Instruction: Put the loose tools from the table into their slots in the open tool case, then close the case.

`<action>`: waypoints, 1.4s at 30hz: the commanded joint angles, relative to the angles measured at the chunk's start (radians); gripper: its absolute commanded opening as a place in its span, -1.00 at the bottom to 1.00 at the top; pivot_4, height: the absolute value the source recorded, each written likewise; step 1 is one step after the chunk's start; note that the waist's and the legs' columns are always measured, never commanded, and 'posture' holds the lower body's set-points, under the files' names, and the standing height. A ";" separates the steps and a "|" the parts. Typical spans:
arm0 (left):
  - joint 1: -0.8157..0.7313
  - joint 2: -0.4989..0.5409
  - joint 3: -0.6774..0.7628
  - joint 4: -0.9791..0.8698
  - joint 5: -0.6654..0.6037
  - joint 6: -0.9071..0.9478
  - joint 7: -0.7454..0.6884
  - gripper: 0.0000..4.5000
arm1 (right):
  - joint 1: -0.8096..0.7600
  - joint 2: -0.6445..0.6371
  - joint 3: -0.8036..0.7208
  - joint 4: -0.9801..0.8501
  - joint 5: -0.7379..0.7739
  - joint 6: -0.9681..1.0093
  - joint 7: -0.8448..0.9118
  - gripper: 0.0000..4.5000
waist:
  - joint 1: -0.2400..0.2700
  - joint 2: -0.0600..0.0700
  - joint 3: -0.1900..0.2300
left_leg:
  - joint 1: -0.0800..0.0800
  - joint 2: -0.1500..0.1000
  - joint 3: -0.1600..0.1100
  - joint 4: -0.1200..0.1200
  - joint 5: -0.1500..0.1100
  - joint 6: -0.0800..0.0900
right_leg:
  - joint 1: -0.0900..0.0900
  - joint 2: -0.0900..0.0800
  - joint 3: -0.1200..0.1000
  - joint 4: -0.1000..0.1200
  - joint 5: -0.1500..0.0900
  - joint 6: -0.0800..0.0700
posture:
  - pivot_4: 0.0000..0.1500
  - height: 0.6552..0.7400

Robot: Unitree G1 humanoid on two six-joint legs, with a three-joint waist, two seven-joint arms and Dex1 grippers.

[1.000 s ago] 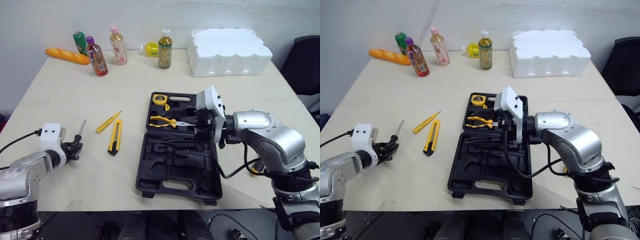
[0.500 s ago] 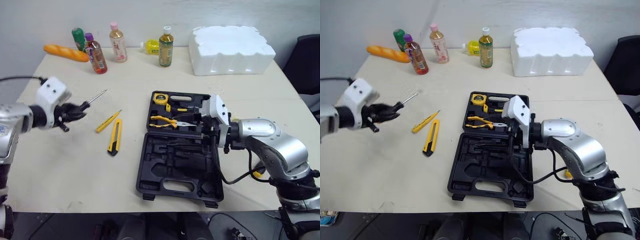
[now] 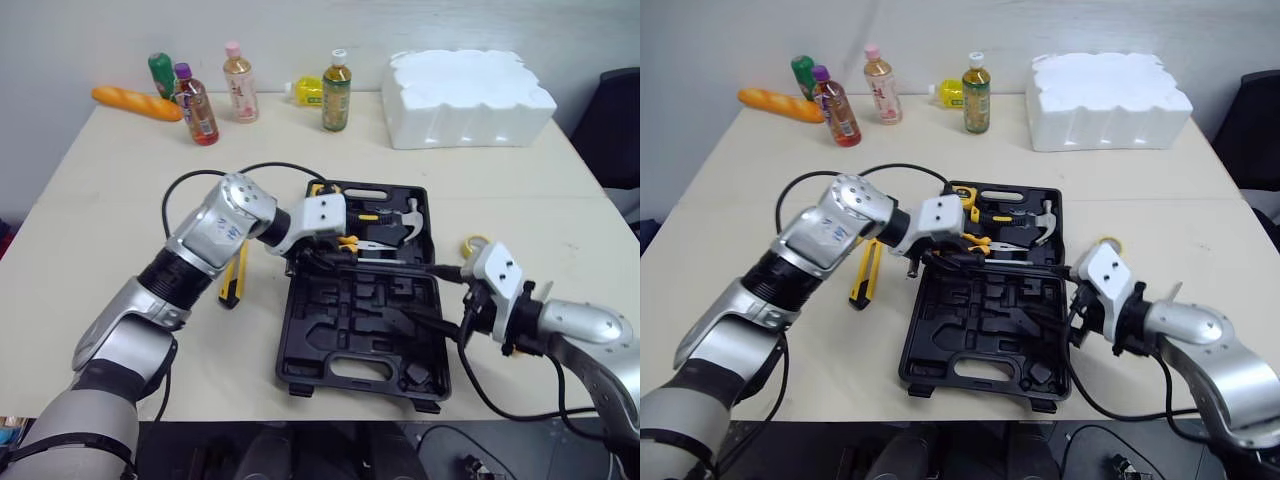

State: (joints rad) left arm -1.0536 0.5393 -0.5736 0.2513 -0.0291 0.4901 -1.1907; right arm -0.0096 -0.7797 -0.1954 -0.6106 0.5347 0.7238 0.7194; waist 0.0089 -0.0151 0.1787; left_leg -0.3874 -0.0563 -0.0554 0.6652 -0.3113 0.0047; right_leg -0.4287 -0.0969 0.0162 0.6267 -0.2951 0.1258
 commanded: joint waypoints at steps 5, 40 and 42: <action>-0.037 -0.001 -0.031 0.014 0.089 -0.088 -0.107 -0.52 | 0.070 0.032 -0.074 -0.111 0.032 0.005 -0.071 1.00 | -0.003 0.000 0.000 | 0.000 0.000 -0.001 0.000 0.000 -0.001 | 0.000 0.000 0.000 0.001 0.000 0.000 | 1.00 0.96; -0.041 -0.110 -0.024 0.112 0.184 -0.007 -0.127 -0.52 | 0.044 0.025 -0.073 -0.071 0.045 0.007 -0.092 1.00 | 0.015 -0.001 0.000 | 0.000 -0.001 0.000 0.002 0.001 0.002 | 0.001 0.000 0.002 0.001 0.001 0.002 | 1.00 0.96; -0.041 -0.116 -0.029 0.127 0.202 -0.027 -0.109 -0.52 | 0.047 0.026 -0.074 -0.071 0.044 0.007 -0.093 1.00 | 0.015 -0.001 0.000 | 0.000 -0.001 0.000 0.002 0.001 0.002 | 0.001 0.000 0.002 0.001 0.001 0.002 | 1.00 0.96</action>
State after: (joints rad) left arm -1.1043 0.4249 -0.5795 0.3708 0.1349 0.4788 -1.3082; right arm 0.0427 -0.7482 -0.2510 -0.6629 0.5719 0.7442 0.6268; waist 0.0244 -0.0157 0.1791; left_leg -0.3874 -0.0576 -0.0557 0.6672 -0.3103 0.0066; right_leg -0.4279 -0.0970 0.0181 0.6278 -0.2938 0.1282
